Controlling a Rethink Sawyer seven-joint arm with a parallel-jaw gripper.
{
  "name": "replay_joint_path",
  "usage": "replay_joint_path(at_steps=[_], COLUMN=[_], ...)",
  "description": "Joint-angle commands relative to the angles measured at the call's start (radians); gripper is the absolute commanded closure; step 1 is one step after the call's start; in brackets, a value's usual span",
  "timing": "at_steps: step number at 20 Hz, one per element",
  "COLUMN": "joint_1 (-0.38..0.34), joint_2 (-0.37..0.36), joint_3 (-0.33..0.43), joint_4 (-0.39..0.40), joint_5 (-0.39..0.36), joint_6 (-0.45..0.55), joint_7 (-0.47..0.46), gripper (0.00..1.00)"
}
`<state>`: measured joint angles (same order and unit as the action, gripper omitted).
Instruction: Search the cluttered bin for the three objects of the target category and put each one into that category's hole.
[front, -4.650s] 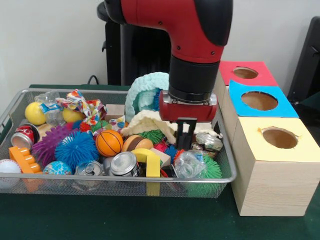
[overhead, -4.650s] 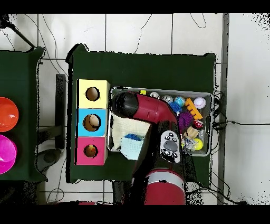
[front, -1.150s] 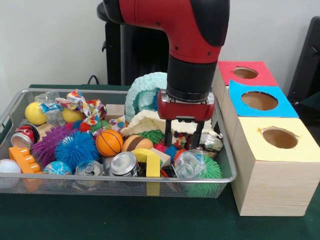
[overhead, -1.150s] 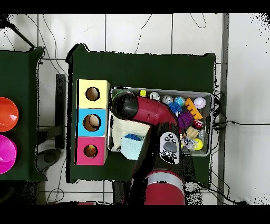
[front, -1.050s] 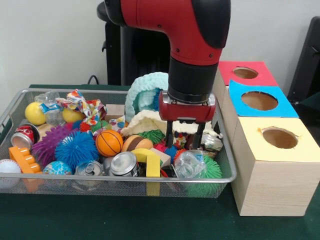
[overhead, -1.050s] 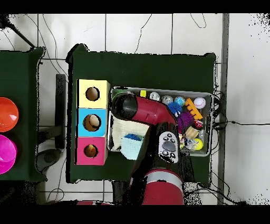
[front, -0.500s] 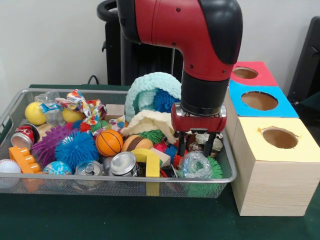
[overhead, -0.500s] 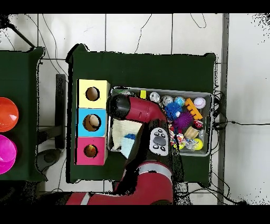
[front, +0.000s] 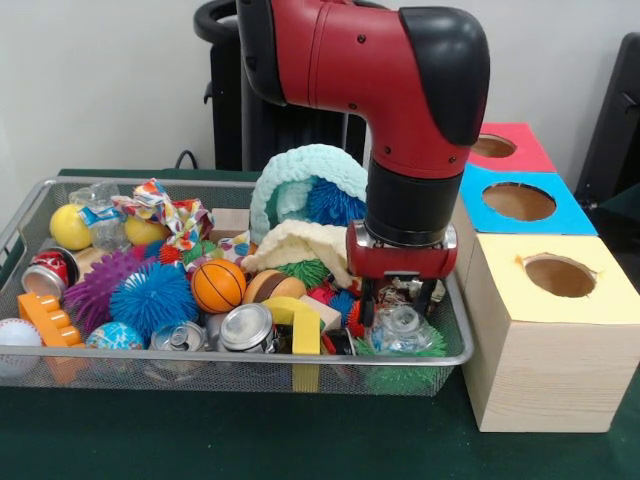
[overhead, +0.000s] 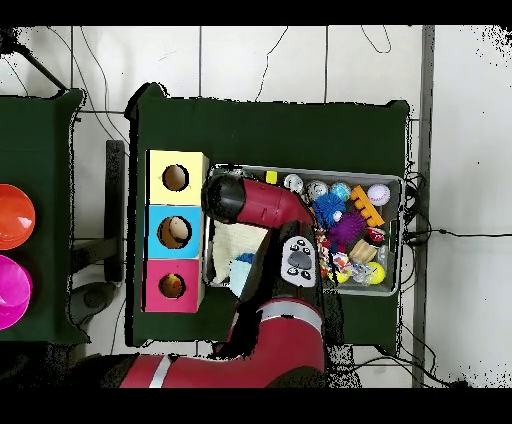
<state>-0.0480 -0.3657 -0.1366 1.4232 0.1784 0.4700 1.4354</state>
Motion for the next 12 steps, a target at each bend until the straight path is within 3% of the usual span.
replay_joint_path(at_steps=[1,4,12], joint_1=[-0.014,-0.036,-0.042], joint_2=[0.043,0.03,-0.038], joint_3=[0.055,0.084,0.068], joint_4=[-0.057,-0.029,0.053], joint_5=[0.046,0.053,0.047], joint_6=[0.018,-0.002,0.019], joint_7=[0.223,0.214,0.214], gripper=[1.0,1.0,1.0])
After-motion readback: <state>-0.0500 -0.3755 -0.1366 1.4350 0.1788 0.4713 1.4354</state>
